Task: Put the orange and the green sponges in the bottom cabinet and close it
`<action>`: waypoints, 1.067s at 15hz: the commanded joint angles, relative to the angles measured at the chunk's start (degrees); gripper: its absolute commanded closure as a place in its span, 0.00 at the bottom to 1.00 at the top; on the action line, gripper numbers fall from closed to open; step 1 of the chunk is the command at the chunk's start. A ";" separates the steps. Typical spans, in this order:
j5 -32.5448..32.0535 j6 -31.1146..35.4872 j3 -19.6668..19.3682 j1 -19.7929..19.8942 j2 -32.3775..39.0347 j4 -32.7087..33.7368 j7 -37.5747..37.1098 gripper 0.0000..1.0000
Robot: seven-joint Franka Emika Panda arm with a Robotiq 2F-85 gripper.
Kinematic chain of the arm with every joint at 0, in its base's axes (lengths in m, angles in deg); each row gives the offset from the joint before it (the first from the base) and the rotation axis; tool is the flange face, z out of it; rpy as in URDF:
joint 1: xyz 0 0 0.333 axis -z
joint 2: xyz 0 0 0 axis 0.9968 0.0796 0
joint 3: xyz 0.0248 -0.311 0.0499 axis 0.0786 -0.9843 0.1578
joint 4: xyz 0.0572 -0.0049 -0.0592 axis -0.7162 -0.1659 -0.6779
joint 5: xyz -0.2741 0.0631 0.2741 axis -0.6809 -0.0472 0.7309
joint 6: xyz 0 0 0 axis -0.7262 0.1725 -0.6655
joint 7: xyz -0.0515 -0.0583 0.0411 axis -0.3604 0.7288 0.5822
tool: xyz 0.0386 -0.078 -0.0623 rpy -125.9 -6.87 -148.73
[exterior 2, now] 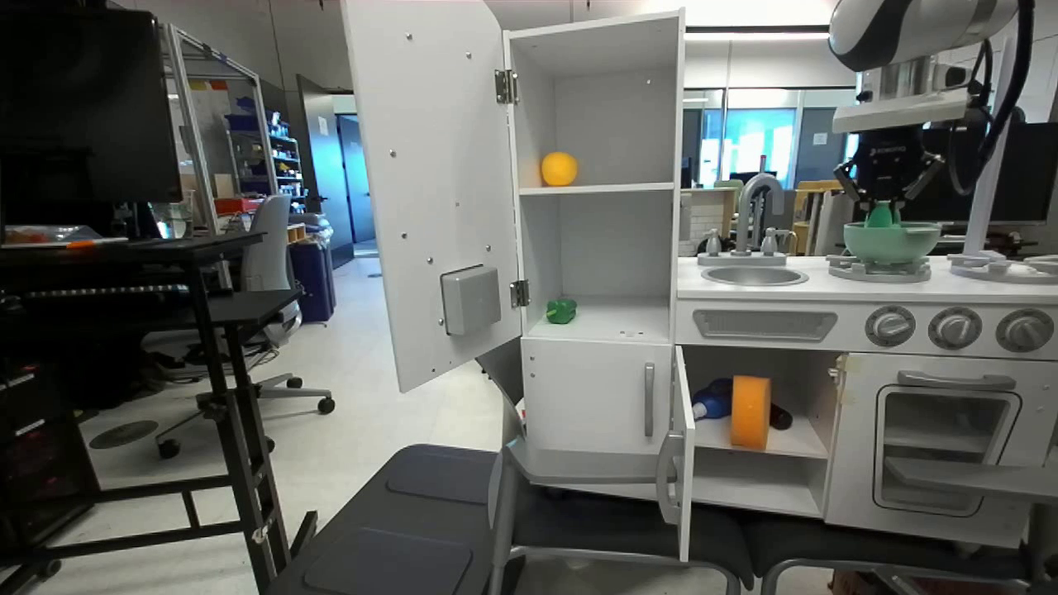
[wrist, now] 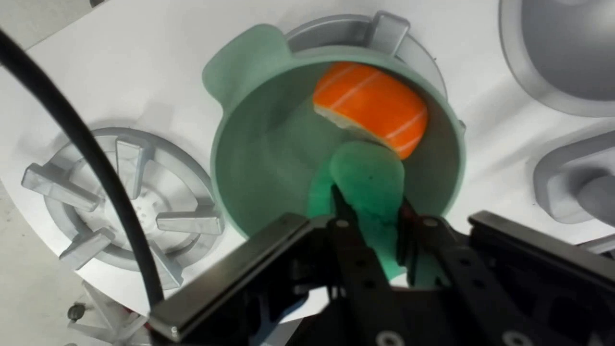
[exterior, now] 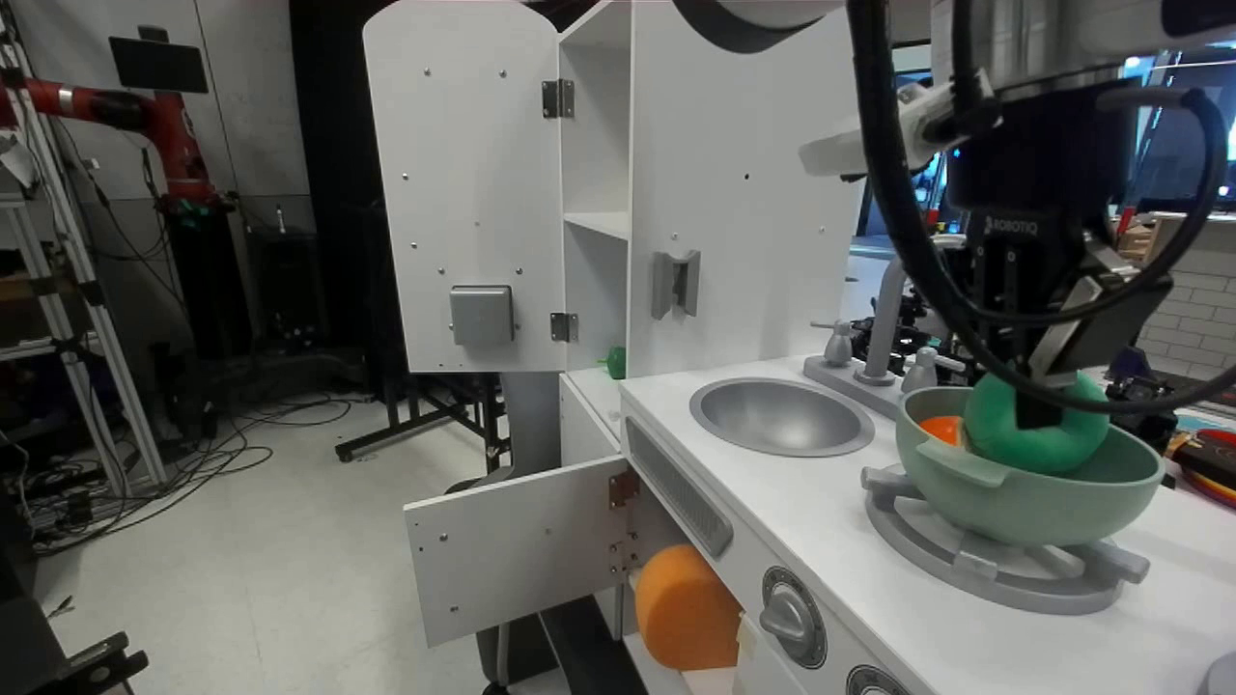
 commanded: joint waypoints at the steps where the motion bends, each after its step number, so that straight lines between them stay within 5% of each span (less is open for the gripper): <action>1: -1.63 0.53 -1.65 -2.20 -4.39 -3.59 -0.90 0.95; 7: -5.33 1.53 -1.41 -4.69 -12.44 -9.57 1.02 0.95; 16: -10.68 2.25 5.85 -10.17 -31.61 -33.00 18.01 0.95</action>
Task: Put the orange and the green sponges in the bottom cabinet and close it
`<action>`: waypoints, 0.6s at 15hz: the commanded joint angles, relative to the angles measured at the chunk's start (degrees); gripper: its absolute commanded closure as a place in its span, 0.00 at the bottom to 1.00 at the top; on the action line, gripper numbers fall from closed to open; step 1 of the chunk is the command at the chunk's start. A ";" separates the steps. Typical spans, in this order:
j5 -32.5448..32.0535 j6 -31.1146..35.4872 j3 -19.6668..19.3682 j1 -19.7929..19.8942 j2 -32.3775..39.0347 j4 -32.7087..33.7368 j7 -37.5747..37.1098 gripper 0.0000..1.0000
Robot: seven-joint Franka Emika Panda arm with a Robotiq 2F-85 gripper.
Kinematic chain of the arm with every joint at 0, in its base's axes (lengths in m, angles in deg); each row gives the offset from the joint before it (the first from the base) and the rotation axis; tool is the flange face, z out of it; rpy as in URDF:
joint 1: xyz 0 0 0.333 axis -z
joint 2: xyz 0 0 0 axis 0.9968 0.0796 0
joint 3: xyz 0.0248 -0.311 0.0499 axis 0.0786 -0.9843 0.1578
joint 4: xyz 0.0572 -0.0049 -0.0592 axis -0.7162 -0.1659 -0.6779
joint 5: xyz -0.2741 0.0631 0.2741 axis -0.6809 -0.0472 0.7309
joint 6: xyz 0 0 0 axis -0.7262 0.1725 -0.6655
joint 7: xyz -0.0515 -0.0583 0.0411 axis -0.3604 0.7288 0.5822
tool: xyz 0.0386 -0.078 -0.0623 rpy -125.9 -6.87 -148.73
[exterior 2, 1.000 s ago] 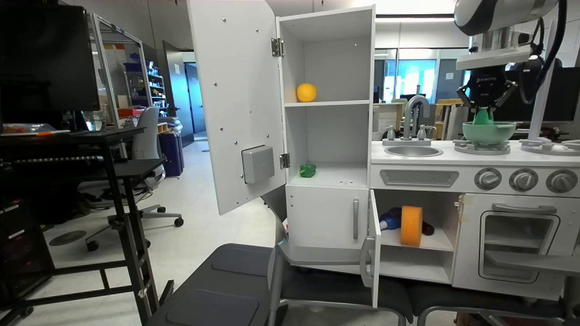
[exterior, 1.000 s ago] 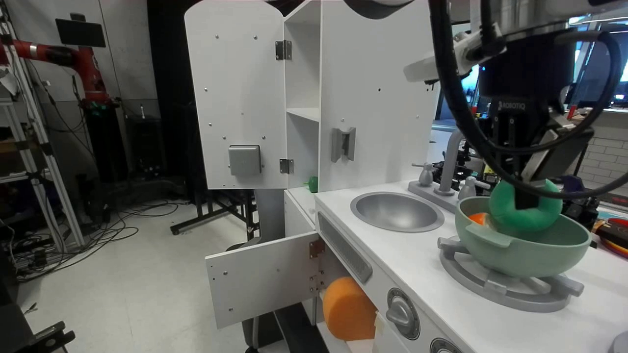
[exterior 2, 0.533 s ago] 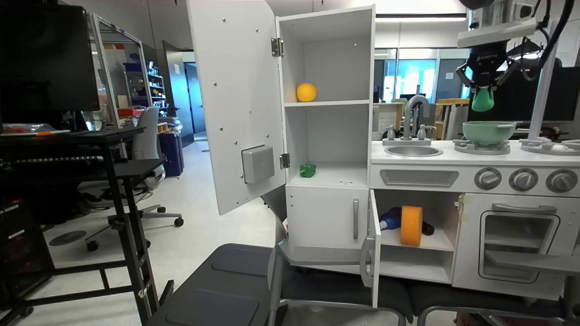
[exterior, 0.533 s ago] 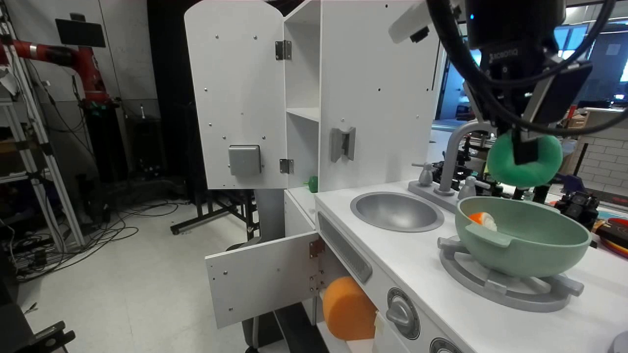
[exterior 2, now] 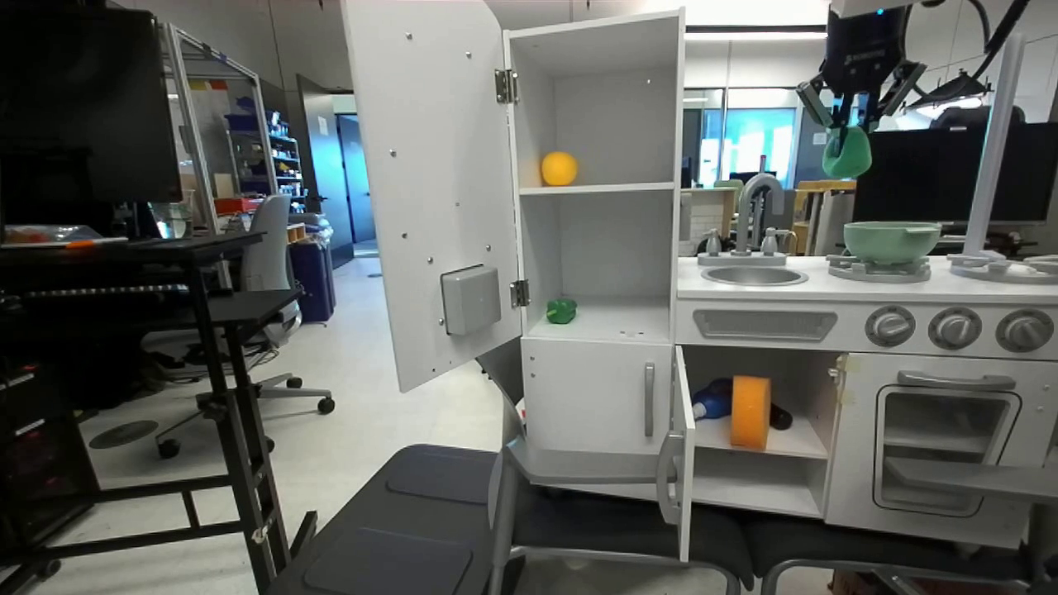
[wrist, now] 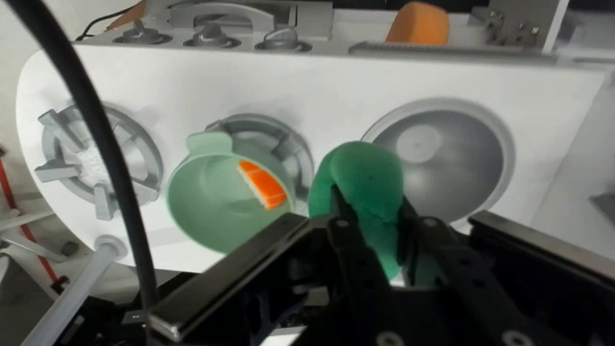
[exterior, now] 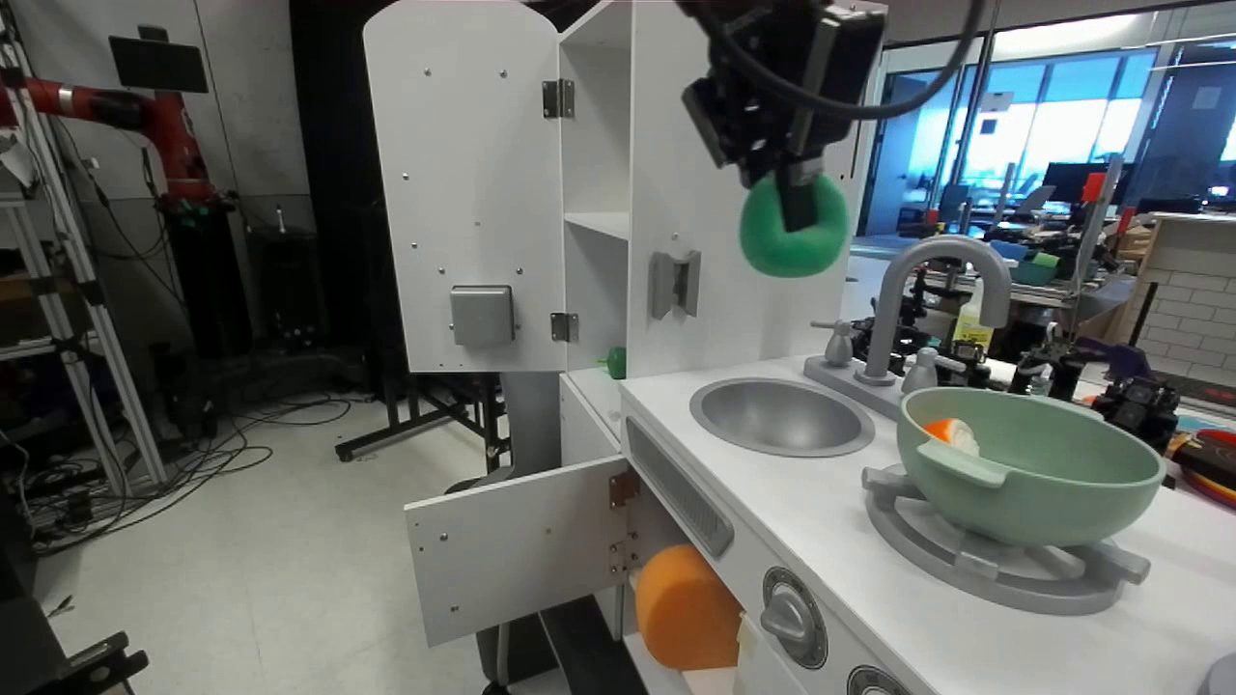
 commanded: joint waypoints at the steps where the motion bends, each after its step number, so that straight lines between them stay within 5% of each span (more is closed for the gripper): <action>1: -1.94 1.97 2.97 -0.65 -8.45 -12.21 7.07 0.95; 9: -4.13 3.11 6.66 -0.72 -13.45 -26.45 21.80 0.95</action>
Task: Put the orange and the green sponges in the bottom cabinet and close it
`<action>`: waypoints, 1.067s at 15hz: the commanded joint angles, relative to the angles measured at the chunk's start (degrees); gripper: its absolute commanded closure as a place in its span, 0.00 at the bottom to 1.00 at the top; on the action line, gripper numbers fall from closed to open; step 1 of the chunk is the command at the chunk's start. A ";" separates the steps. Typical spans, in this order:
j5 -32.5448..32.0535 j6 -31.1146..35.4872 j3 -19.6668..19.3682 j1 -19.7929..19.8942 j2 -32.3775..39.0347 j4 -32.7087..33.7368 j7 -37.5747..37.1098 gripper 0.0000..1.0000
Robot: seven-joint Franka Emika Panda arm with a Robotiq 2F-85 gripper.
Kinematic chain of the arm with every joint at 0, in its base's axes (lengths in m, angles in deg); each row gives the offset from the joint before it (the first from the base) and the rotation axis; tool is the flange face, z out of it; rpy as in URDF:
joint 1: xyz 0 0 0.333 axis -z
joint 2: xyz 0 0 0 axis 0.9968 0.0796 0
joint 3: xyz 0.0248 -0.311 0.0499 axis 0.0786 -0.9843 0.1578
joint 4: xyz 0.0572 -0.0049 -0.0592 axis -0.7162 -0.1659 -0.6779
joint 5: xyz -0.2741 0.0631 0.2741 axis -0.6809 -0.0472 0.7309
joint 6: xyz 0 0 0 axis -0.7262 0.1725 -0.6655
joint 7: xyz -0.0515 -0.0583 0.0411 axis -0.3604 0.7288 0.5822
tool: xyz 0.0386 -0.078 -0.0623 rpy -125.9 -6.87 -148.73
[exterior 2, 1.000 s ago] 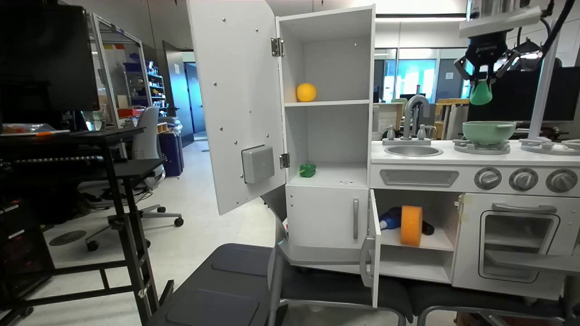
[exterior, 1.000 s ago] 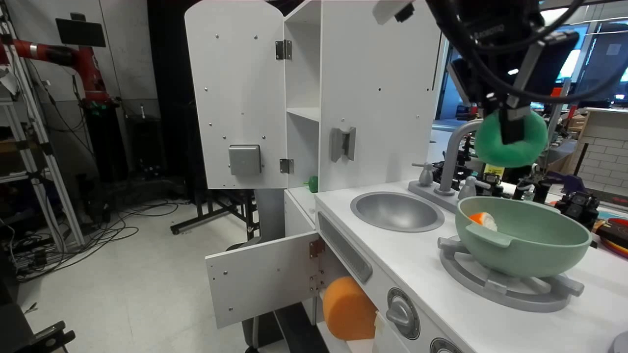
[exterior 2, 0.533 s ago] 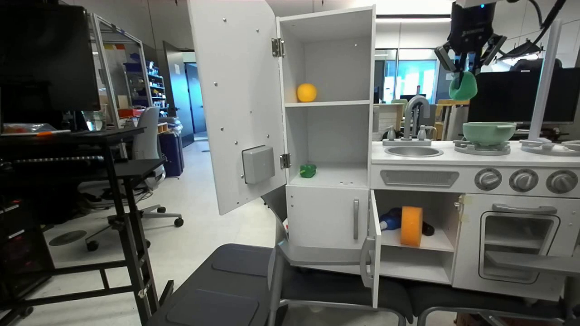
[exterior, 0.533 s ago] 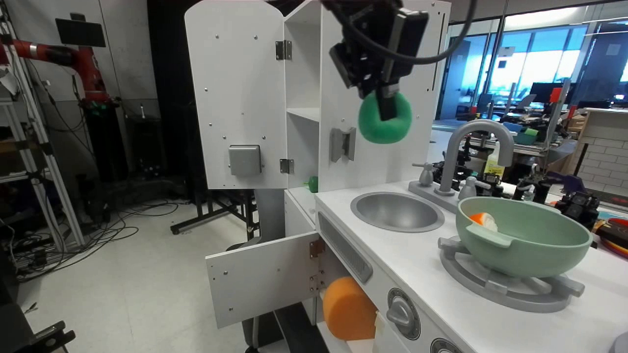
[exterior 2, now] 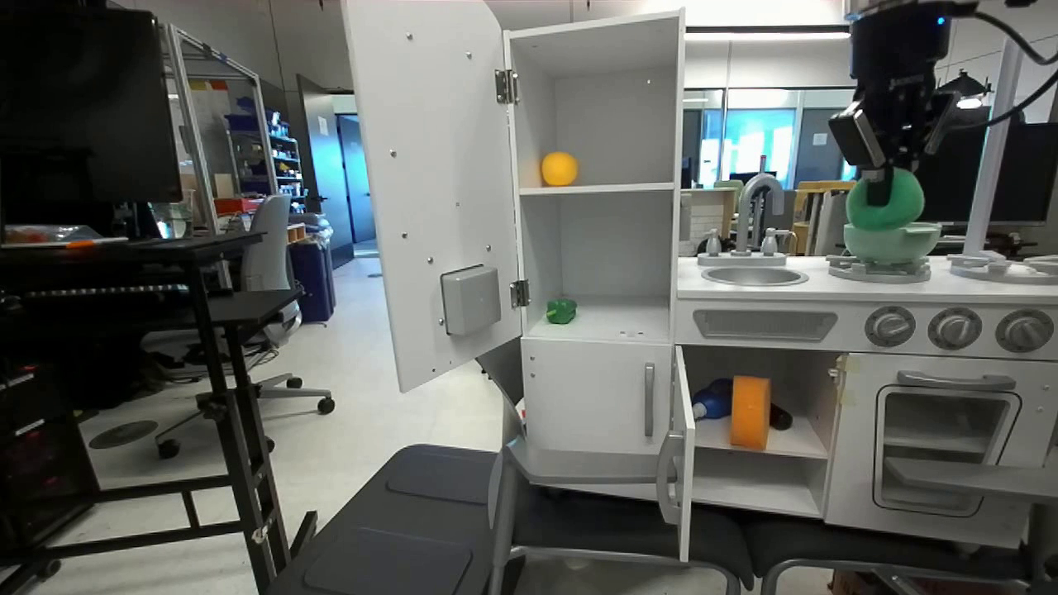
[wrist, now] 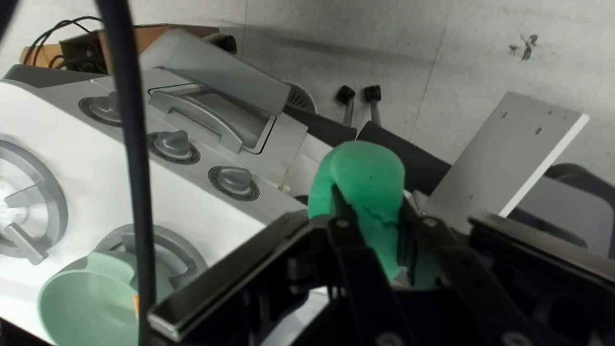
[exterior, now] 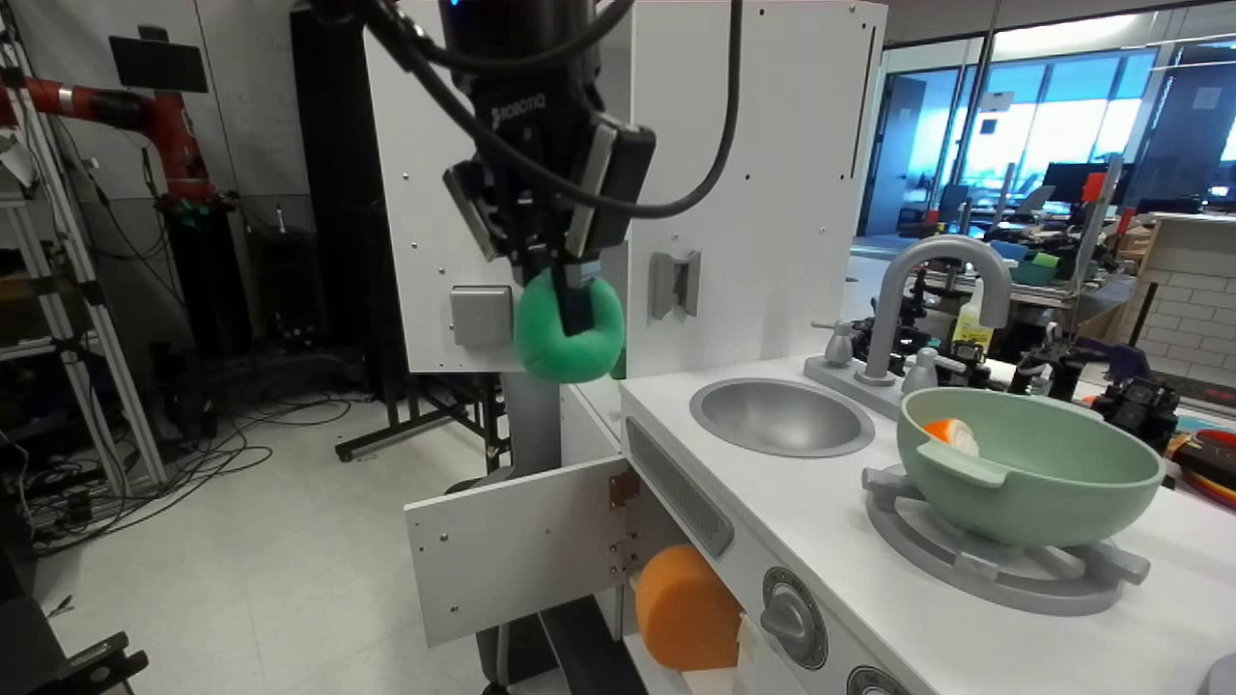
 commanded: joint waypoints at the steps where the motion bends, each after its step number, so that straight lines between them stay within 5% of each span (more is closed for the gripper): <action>1: -3.30 2.85 2.07 -0.04 0.13 -4.82 2.20 0.95; 8: -12.40 9.77 3.92 -2.31 6.13 -7.92 -6.74 0.95; 16: -31.10 31.67 -3.61 -7.70 18.63 -8.55 -37.38 0.95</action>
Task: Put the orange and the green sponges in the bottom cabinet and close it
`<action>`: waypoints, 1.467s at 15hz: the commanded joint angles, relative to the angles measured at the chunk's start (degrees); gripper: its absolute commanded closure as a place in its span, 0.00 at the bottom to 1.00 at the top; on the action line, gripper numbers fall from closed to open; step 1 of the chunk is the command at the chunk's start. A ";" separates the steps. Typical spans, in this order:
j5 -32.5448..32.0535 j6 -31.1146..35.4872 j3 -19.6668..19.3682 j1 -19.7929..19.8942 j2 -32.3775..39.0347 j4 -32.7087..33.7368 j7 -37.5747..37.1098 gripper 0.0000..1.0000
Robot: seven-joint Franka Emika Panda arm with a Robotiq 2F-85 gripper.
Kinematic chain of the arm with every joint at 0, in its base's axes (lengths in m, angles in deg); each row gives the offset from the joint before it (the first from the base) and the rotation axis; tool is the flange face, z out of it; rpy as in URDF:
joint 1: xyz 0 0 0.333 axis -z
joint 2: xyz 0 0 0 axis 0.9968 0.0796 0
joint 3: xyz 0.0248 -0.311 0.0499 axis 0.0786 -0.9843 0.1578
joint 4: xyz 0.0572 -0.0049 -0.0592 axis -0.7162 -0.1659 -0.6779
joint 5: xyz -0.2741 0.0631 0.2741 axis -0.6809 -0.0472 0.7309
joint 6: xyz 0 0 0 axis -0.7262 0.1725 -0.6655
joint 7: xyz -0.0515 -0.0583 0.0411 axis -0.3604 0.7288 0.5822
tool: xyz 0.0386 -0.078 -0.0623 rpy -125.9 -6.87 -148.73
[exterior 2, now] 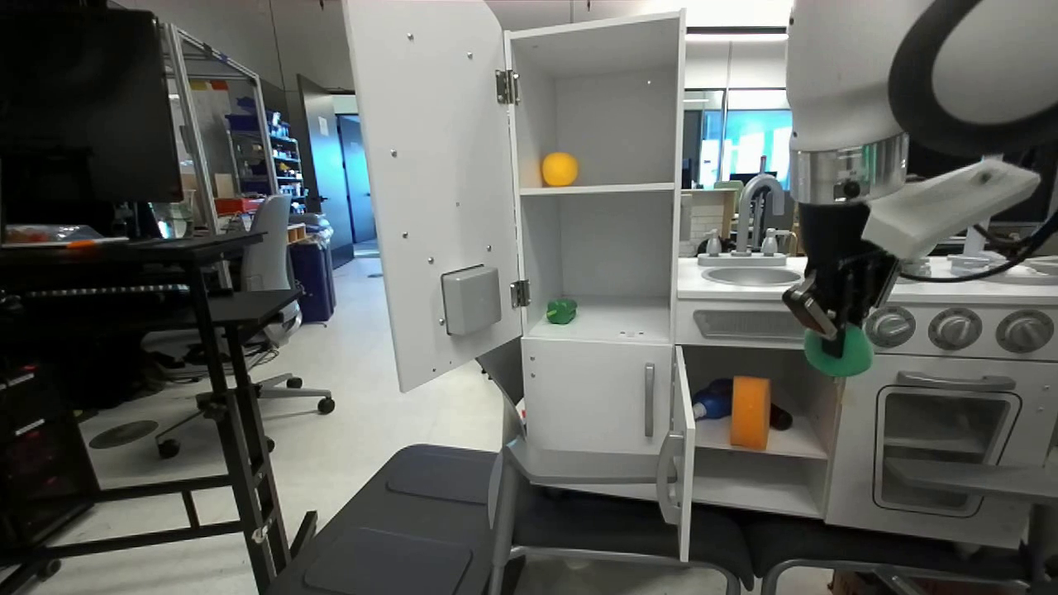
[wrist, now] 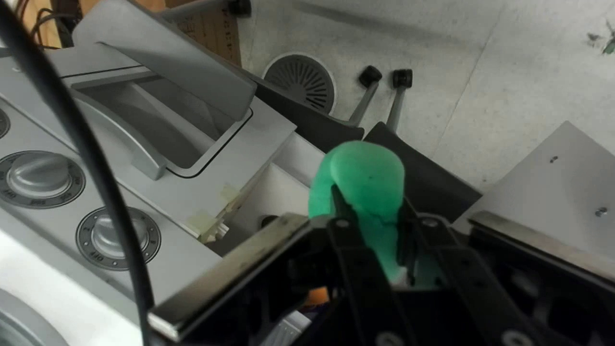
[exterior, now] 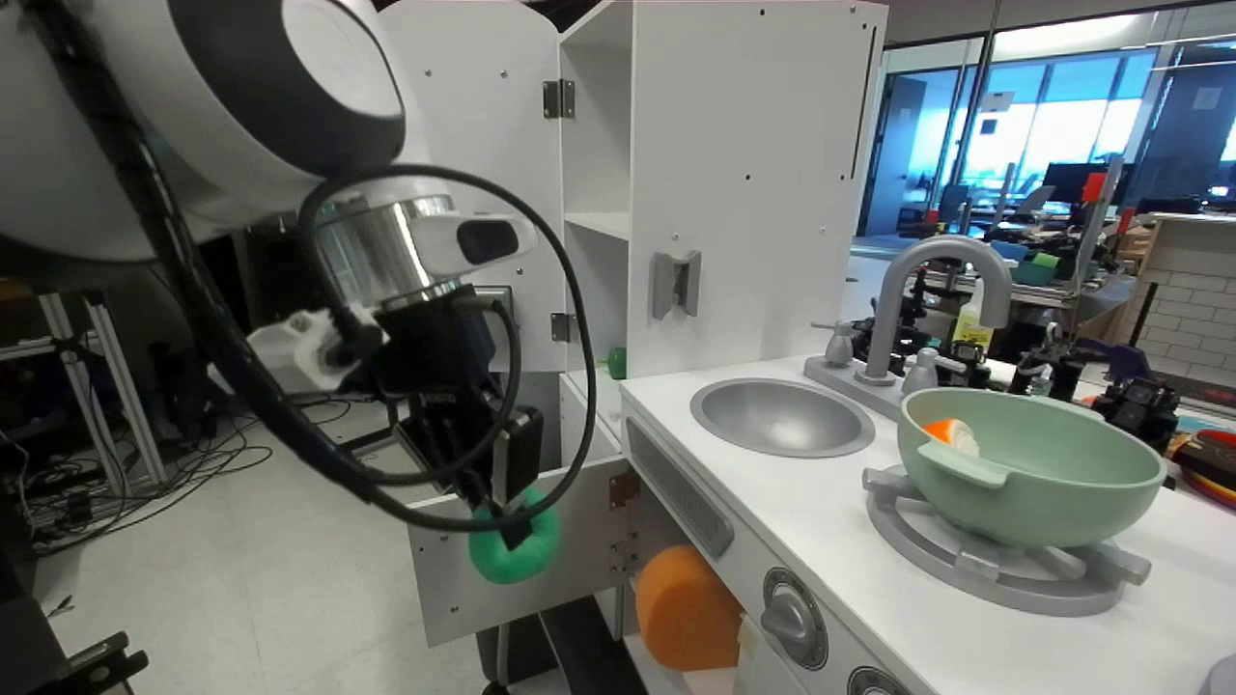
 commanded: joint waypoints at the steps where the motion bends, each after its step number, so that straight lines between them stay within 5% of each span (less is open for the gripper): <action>1: -8.60 9.06 -4.94 -3.24 8.19 3.15 -14.67 0.95; 13: -17.64 13.99 -15.80 -15.09 28.95 20.40 -43.19 0.95; 22: -17.44 13.91 -21.00 -20.78 37.78 28.51 -53.05 0.95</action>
